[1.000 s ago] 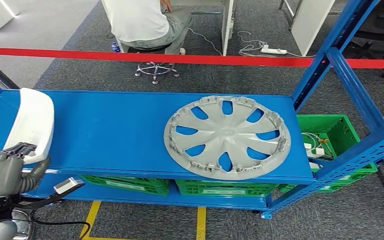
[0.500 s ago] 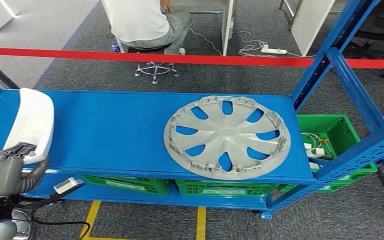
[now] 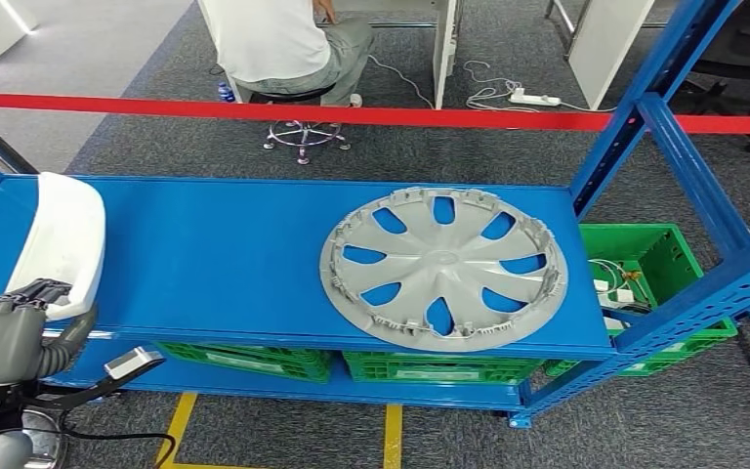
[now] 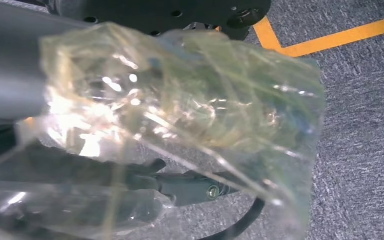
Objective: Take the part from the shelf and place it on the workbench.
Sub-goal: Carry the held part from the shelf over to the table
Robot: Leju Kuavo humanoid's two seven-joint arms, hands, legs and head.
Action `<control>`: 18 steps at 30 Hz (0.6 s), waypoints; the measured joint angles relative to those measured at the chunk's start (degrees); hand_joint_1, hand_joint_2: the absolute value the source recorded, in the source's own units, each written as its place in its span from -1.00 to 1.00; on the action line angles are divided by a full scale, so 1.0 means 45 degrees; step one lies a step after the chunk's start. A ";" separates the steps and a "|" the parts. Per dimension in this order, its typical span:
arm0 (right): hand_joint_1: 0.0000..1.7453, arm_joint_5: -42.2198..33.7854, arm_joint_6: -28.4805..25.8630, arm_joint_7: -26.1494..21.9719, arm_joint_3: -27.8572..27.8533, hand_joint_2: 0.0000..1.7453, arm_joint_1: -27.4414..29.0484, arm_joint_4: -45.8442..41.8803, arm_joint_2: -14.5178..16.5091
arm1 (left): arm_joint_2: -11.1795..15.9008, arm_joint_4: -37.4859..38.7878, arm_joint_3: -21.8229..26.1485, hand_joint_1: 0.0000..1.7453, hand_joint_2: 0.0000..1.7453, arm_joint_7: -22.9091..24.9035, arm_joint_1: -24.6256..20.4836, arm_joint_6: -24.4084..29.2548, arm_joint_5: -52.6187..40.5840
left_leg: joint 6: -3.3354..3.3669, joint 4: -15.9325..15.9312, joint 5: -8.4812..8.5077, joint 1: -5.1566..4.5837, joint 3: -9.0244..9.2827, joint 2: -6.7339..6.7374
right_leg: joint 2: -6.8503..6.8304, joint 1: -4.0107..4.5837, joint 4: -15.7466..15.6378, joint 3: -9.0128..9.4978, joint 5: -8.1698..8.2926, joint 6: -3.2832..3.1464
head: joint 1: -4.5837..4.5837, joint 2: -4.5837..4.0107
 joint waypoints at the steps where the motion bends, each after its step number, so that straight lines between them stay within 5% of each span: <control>1: -1.00 0.0001 0.0018 -0.0004 0.0000 -1.00 -0.0003 0.0005 0.0001 | 0.0001 0.0000 0.0015 1.00 1.00 0.0018 0.0011 -0.0011 0.0004 | 0.0000 0.0000 0.0000 0.0000 0.0000 0.0000 | 0.0000 0.0000 0.0000 0.0000 0.0000 0.0000 | 0.0000 0.0000; 13: -1.00 -0.0151 0.0026 -0.0032 0.0000 -1.00 -0.0022 0.0063 0.0039 | 0.0002 -0.0097 0.0277 1.00 1.00 0.0165 0.0247 -0.0387 0.0276 | 0.0049 0.0070 -0.0029 -0.0045 -0.0015 0.0000 | -0.0002 -0.0057 -0.0008 0.0002 0.0025 0.0046 | -0.0005 0.0000; 18: -1.00 -0.0204 0.0021 -0.0005 0.0000 -1.00 -0.0013 0.0084 0.0047 | 0.0008 -0.0108 0.0316 1.00 1.00 0.0202 0.0293 -0.0464 0.0249 | 0.0186 0.0187 -0.0016 -0.0085 -0.0067 -0.0001 | 0.0000 -0.0099 -0.0026 0.0003 0.0107 0.0187 | -0.0006 0.0000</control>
